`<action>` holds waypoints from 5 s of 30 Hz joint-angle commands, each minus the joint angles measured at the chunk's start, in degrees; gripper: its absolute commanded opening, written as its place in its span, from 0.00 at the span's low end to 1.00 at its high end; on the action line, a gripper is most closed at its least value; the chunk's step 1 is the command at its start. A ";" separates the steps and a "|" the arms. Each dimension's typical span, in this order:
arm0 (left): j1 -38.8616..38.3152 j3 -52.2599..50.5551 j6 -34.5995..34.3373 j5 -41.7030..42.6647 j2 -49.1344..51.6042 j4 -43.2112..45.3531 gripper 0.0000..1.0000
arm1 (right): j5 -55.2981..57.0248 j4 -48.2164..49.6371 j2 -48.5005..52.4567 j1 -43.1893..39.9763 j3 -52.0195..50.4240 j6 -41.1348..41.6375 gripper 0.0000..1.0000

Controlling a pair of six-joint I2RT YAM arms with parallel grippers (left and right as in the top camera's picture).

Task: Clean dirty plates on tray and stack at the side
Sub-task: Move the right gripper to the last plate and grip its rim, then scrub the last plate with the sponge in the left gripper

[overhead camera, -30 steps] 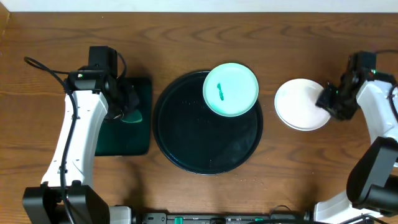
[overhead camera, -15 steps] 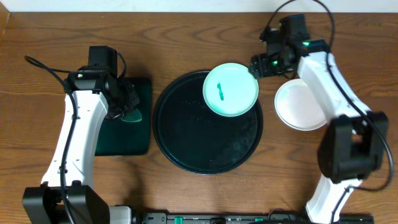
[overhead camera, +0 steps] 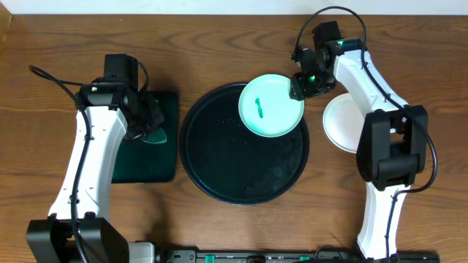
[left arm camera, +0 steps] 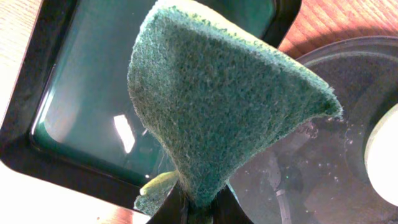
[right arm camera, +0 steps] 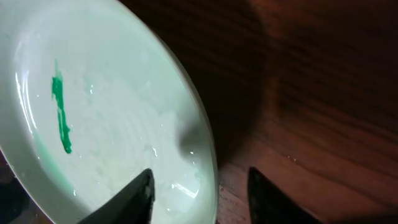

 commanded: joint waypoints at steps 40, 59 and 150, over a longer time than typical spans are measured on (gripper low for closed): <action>-5.05 0.52 1.49 0.15 -0.17 -0.11 0.07 | -0.66 9.86 -6.08 13.29 -21.84 30.10 0.01; -22.18 -2.80 -2.27 8.22 9.16 11.85 0.07 | -0.83 11.02 -6.08 12.94 -22.34 31.39 0.01; -25.94 5.88 -0.52 -9.35 23.06 13.40 0.07 | -0.83 10.51 -6.08 12.98 -22.34 29.62 0.01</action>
